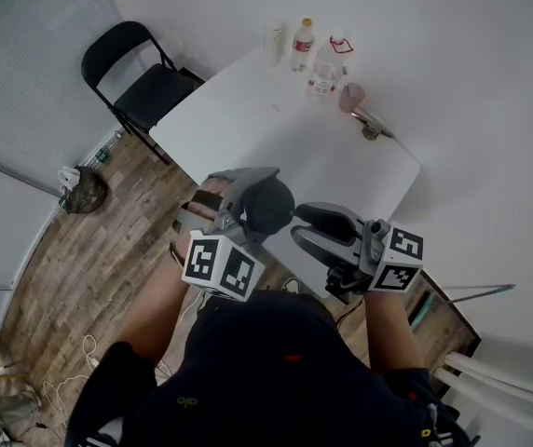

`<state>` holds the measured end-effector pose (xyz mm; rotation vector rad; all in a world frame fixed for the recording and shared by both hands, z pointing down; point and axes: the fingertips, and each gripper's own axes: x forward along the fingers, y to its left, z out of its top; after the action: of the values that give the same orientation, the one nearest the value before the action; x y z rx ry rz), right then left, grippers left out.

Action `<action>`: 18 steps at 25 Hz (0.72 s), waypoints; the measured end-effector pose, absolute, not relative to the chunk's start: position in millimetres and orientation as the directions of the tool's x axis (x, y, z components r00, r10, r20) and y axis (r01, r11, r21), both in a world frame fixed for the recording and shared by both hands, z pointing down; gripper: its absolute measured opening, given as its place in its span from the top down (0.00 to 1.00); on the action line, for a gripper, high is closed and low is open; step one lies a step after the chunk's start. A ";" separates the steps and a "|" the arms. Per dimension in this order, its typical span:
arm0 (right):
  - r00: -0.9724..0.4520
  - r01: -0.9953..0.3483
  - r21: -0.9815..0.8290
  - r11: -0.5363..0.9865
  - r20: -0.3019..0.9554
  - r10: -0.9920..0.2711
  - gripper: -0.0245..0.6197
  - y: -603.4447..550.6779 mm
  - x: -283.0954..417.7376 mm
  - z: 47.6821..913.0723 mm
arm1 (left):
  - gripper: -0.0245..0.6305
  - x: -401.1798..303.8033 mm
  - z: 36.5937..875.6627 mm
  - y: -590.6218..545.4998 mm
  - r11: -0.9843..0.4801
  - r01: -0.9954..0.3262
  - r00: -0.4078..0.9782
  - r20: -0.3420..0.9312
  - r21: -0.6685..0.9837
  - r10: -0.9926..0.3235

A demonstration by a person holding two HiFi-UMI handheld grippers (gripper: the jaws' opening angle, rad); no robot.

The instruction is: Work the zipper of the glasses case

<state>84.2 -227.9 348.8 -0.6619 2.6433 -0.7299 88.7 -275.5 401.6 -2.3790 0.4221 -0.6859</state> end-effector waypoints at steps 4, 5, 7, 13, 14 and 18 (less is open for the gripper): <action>-0.821 -0.174 -0.678 0.714 -0.300 -0.485 0.75 -224.5 87.0 344.7 | 0.54 88.6 398.9 -277.2 -0.696 -0.119 0.798 0.349 -0.708 -0.491; -0.815 -0.136 -0.696 0.705 -0.325 -0.479 0.77 -223.5 87.9 343.9 | 0.54 88.8 400.3 -277.0 -0.690 -0.110 0.794 0.354 -0.715 -0.494; -0.806 -0.078 -0.717 0.693 -0.364 -0.467 0.80 -221.7 89.4 342.5 | 0.54 89.6 404.5 -277.3 -0.680 -0.088 0.786 0.368 -0.728 -0.496; -0.785 -0.004 -0.750 0.661 -0.407 -0.467 0.86 -222.4 90.0 346.8 | 0.54 93.3 410.2 -277.1 -0.671 -0.070 0.777 0.382 -0.738 -0.501; -0.784 -0.016 -0.754 0.657 -0.398 -0.476 0.88 -223.6 89.9 348.3 | 0.54 92.9 409.8 -277.8 -0.669 -0.071 0.774 0.382 -0.740 -0.505; -0.790 -0.150 -0.713 0.685 -0.329 -0.517 0.93 -226.7 91.6 349.2 | 0.54 89.9 411.2 -286.1 -0.641 -0.084 0.747 0.377 -0.763 -0.548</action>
<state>91.6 -226.7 349.2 -0.5129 2.3793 -0.9441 89.9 -286.1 411.2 -2.1775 0.4728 -0.7756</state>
